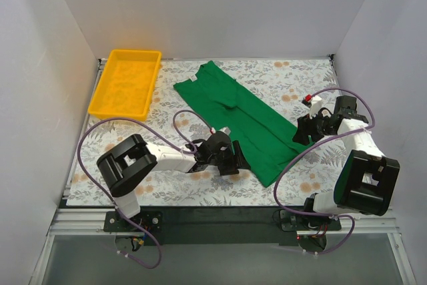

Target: Fold and stack the t-shirts

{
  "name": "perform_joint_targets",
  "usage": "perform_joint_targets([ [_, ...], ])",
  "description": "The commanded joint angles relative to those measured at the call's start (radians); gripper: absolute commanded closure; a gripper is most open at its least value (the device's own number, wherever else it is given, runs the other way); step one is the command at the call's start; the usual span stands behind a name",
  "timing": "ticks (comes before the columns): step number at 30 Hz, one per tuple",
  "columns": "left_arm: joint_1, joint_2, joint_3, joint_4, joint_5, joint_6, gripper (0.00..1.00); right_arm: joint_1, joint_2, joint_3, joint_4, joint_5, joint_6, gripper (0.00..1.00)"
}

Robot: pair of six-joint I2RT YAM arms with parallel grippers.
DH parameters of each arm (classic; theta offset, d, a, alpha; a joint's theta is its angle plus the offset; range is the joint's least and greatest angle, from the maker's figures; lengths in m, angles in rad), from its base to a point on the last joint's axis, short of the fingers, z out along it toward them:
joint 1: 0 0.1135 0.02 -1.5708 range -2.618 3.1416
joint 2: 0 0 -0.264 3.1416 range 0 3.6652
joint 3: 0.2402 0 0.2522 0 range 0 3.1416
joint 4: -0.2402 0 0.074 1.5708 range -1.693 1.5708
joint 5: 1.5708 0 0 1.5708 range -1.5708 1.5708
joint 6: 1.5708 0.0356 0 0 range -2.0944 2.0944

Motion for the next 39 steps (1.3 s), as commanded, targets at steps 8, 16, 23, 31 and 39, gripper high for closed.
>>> perform_joint_targets([
  [8, -0.017, 0.147, 0.109, -0.018, -0.105, -0.149, 0.68, -0.014, -0.012, -0.019, -0.003, -0.047, 0.002, 0.32],
  [16, 0.0, 0.081, 0.036, -0.05, -0.132, -0.1, 1.0, -0.02, -0.024, -0.023, -0.006, -0.055, -0.009, 0.32],
  [23, 0.063, -0.174, -0.18, -0.093, -0.114, -0.002, 1.0, -0.02, -0.039, -0.035, -0.018, -0.069, -0.053, 0.32],
  [31, 0.101, -0.566, -0.285, -0.265, -0.03, 0.243, 0.41, 0.075, -0.038, -0.008, -0.242, -0.115, -0.349, 0.32],
  [39, 0.029, -0.685, -0.087, -0.429, 0.067, 0.766, 0.34, 0.236, -0.273, -0.106, -0.397, -0.139, -1.049, 0.19],
])
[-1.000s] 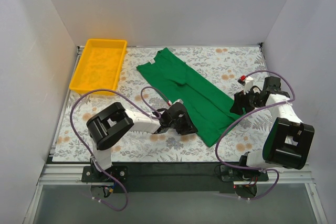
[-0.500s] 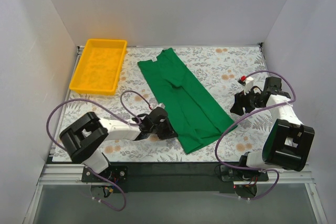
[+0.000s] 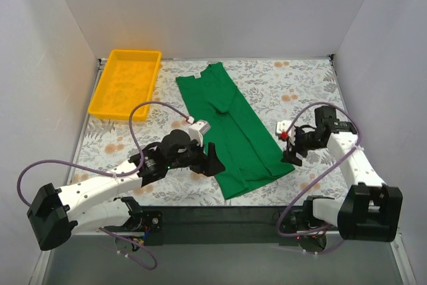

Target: Fold and stack the t-shirts

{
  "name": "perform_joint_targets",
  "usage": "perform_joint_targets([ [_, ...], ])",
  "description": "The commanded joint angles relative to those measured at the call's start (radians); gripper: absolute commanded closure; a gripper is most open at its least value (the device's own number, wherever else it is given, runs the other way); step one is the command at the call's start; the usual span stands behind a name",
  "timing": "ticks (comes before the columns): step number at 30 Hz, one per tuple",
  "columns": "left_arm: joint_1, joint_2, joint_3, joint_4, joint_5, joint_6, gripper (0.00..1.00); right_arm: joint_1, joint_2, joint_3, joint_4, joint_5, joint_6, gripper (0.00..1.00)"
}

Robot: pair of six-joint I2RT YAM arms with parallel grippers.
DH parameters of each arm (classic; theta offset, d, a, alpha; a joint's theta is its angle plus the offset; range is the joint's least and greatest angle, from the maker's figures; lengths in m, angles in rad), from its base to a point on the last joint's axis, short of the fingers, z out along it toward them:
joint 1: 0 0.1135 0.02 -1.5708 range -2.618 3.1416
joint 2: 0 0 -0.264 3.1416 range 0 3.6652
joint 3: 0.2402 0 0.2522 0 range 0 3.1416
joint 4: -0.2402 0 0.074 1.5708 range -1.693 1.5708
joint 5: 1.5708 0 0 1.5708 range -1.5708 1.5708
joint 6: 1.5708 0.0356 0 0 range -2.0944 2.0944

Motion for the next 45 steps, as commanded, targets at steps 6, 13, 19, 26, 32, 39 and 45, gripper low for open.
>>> perform_joint_targets([
  [6, -0.253, 0.061, 0.116, -0.138, -0.075, 0.659, 0.34, 0.007, -0.139, -0.091, -0.158, -0.014, -0.721, 0.07],
  [13, -0.345, 0.176, 0.021, -0.028, -0.178, 0.762, 0.36, 0.005, -0.076, -0.091, -0.169, -0.03, -0.781, 0.09],
  [19, -0.37, 0.336, 0.042, 0.082, -0.19, 0.778, 0.38, 0.002, -0.032, -0.097, -0.166, -0.053, -0.781, 0.12],
  [26, -0.37, 0.452, 0.07, 0.161, -0.24, 0.792, 0.39, -0.004, -0.012, -0.107, -0.163, -0.06, -0.778, 0.14],
  [32, -0.37, 0.503, 0.087, 0.199, -0.252, 0.782, 0.41, -0.007, 0.002, -0.108, -0.16, -0.074, -0.764, 0.15],
  [39, -0.37, 0.528, 0.076, 0.234, -0.31, 0.781, 0.45, -0.007, 0.007, -0.119, -0.154, -0.057, -0.764, 0.17],
  [45, -0.372, 0.532, 0.068, 0.253, -0.275, 0.784, 0.51, -0.007, 0.025, -0.124, -0.152, -0.034, -0.766, 0.21],
])
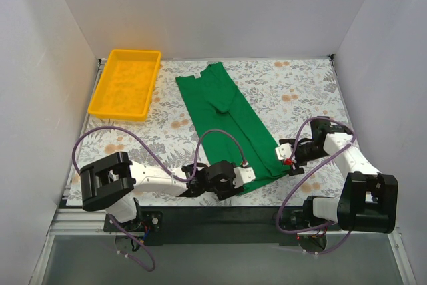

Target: Fold and stack the t-shirts

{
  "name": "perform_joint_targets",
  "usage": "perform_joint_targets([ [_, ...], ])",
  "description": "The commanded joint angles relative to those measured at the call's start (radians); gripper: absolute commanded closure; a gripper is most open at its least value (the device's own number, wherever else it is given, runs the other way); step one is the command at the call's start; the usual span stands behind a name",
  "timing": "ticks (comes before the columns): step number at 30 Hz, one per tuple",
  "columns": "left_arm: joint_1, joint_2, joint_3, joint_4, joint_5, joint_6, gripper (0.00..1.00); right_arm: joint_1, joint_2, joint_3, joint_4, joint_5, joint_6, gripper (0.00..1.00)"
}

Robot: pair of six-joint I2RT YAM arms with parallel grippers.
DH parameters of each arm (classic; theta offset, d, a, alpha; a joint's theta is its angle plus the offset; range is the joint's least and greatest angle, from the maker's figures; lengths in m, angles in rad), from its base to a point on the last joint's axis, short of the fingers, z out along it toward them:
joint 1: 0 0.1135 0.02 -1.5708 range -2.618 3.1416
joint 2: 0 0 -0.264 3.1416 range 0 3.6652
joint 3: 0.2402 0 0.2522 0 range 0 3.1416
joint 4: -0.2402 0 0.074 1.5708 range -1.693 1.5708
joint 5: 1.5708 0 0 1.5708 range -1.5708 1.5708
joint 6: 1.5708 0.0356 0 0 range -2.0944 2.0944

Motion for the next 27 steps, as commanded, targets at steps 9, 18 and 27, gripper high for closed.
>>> perform_joint_targets([
  [9, -0.007, -0.112, -0.034, 0.002, 0.109, -0.02, 0.3, -0.003, 0.016, -0.042, -0.021, 0.04, -0.103, 0.24],
  [18, -0.036, -0.114, 0.027, -0.032, 0.123, -0.054, 0.26, -0.012, 0.022, -0.014, -0.024, 0.005, -0.066, 0.26],
  [27, -0.038, 0.07, 0.088, 0.029, 0.049, -0.037, 0.29, -0.058, 0.022, -0.031, -0.027, 0.006, -0.068, 0.27],
])
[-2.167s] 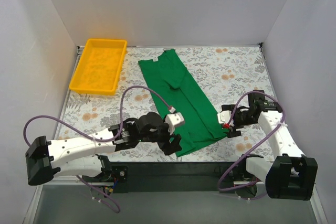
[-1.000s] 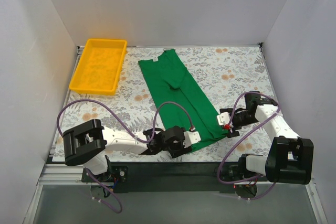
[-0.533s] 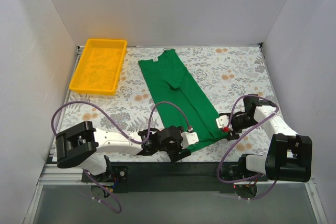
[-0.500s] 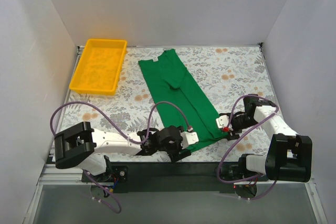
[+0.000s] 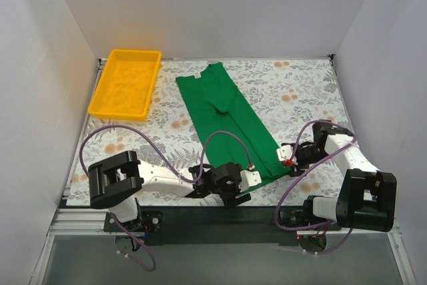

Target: Fold and stack the t-shirts

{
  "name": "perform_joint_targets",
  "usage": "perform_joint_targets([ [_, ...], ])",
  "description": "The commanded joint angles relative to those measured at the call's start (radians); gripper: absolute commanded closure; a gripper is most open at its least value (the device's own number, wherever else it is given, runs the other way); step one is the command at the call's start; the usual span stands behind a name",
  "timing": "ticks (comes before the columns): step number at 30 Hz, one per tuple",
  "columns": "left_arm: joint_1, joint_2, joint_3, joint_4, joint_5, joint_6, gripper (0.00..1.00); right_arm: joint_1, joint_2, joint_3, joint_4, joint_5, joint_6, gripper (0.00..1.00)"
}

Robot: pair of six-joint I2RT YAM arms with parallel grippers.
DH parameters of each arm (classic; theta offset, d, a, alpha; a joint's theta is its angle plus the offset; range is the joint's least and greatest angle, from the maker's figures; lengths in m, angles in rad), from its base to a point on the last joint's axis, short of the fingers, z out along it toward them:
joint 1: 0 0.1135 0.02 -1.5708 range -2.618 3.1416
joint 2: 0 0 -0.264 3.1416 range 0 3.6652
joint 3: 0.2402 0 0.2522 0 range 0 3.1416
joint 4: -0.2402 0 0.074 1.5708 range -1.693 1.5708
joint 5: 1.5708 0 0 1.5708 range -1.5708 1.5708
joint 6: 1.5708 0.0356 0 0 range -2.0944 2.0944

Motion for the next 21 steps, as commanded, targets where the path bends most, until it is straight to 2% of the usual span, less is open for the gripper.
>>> perform_joint_targets([
  [1, -0.005, 0.025, 0.039, 0.036, -0.044, 0.012, 0.3, -0.022, 0.003, 0.007, -0.028, -0.027, -0.069, 0.27],
  [8, -0.005, 0.031, 0.006, 0.031, -0.078, -0.033, 0.5, -0.031, 0.006, -0.011, -0.028, -0.035, -0.086, 0.29],
  [10, -0.005, 0.022, -0.012, 0.028, -0.099, -0.048, 0.59, -0.031, 0.011, -0.019, -0.028, -0.038, -0.092, 0.29],
  [17, -0.005, 0.008, -0.053, 0.026, -0.113, -0.103, 0.77, -0.024, 0.026, -0.028, -0.03, -0.04, -0.114, 0.31],
  [18, -0.005, 0.003, -0.056, 0.026, -0.11, -0.108, 0.82, -0.014, 0.026, -0.03, -0.028, -0.038, -0.115, 0.32],
  [19, -0.005, 0.002, -0.061, 0.026, -0.11, -0.113, 0.91, -0.008, 0.031, -0.033, -0.027, -0.037, -0.117, 0.33],
  [21, -0.005, -0.009, -0.067, 0.026, -0.109, -0.122, 0.99, 0.019, 0.035, -0.039, -0.024, -0.024, -0.118, 0.37],
])
